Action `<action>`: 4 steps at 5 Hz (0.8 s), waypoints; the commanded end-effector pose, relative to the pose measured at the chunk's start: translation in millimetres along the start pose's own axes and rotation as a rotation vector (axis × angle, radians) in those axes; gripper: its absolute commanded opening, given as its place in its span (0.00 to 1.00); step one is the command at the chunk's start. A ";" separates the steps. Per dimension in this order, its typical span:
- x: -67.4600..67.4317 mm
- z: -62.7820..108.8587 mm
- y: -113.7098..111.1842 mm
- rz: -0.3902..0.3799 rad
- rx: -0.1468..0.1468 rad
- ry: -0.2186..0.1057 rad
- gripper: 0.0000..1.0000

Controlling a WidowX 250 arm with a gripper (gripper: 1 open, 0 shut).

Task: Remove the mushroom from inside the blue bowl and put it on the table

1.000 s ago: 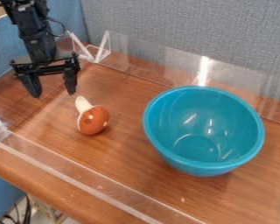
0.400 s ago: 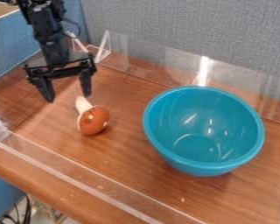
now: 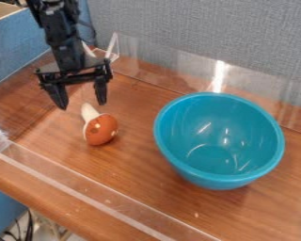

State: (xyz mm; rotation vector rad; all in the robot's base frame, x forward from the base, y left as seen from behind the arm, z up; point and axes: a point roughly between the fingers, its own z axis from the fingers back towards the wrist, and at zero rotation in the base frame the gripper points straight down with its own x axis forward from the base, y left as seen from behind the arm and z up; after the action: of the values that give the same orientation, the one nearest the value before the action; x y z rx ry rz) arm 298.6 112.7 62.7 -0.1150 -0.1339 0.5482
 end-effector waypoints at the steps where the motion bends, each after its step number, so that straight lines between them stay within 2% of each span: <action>1: 2.0 13.0 -0.3 0.059 0.015 -0.051 1.00; 2: -0.9 15.4 -4.7 0.120 0.028 -0.062 1.00; 4: -10.3 21.4 -9.9 0.114 0.025 -0.067 1.00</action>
State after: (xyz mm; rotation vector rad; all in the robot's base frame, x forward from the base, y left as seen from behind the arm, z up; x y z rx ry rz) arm 287.6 101.1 66.2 -0.0841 -0.1255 0.6785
